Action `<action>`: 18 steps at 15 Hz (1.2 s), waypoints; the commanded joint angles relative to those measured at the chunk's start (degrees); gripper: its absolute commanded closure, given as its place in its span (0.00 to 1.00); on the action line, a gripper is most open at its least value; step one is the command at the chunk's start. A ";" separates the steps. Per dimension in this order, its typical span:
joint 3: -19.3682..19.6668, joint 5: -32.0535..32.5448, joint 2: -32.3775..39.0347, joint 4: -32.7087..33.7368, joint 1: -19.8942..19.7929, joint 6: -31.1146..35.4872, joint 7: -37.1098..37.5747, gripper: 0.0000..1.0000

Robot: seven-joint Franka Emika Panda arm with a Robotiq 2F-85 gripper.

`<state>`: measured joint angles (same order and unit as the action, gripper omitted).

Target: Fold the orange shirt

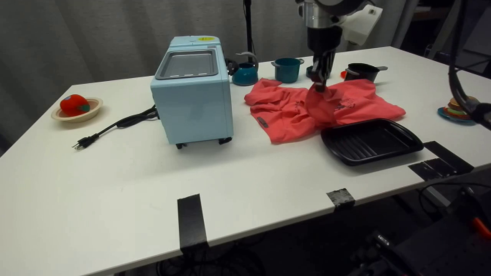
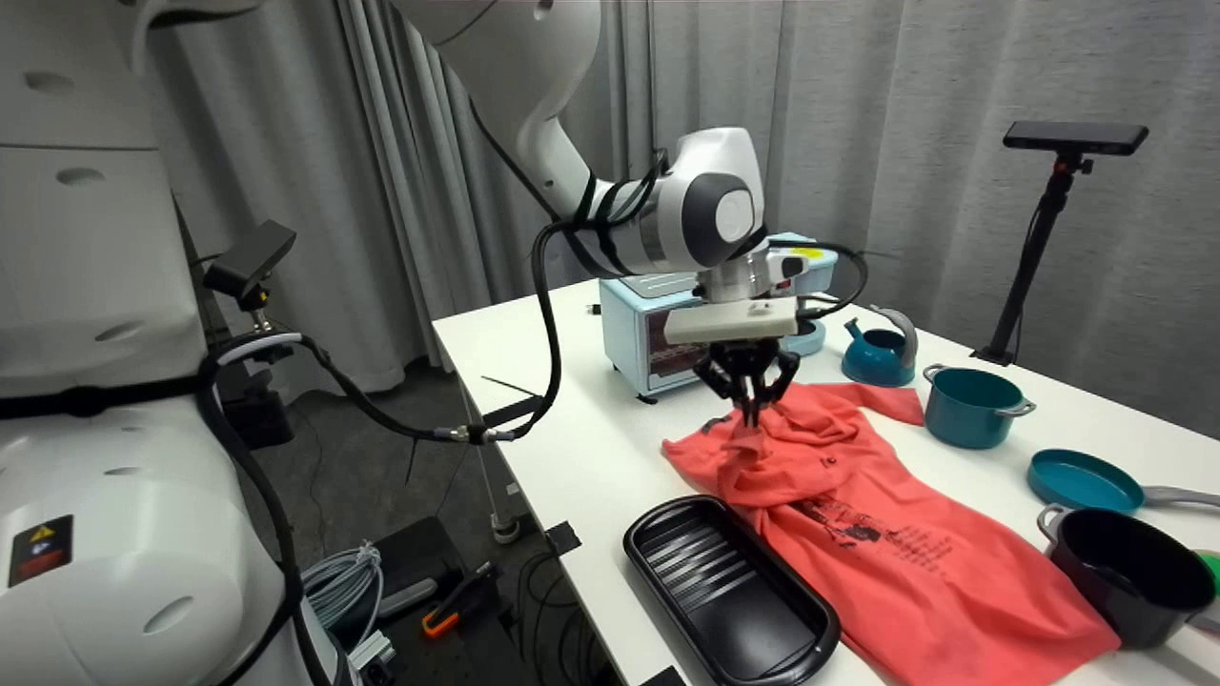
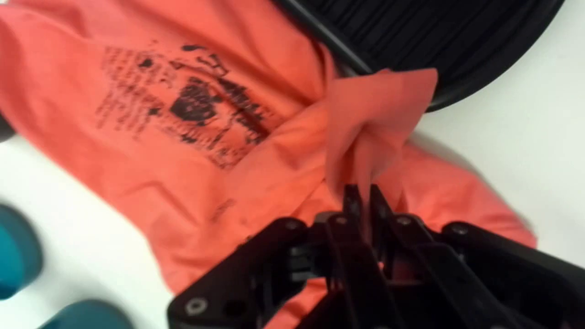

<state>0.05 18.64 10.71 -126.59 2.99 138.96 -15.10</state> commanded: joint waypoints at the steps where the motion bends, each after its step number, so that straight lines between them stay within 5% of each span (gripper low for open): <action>1: 1.39 0.32 0.41 4.75 -1.78 4.01 5.01 0.98; 7: 4.48 0.98 3.94 12.89 -3.25 5.85 10.29 0.98; 8: 5.01 1.31 4.09 13.44 -3.19 5.54 11.34 0.68; 9: 5.63 1.58 4.19 13.94 -3.33 5.18 12.12 0.67; 15: 5.88 -3.01 2.37 12.25 -4.82 4.41 11.39 0.22; 16: 6.46 -0.61 3.44 12.70 -4.09 5.24 12.70 0.40; 18: 6.38 -1.52 3.44 12.67 -4.27 5.22 12.62 0.24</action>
<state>7.02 17.00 14.18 -114.04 -0.69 144.37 -2.47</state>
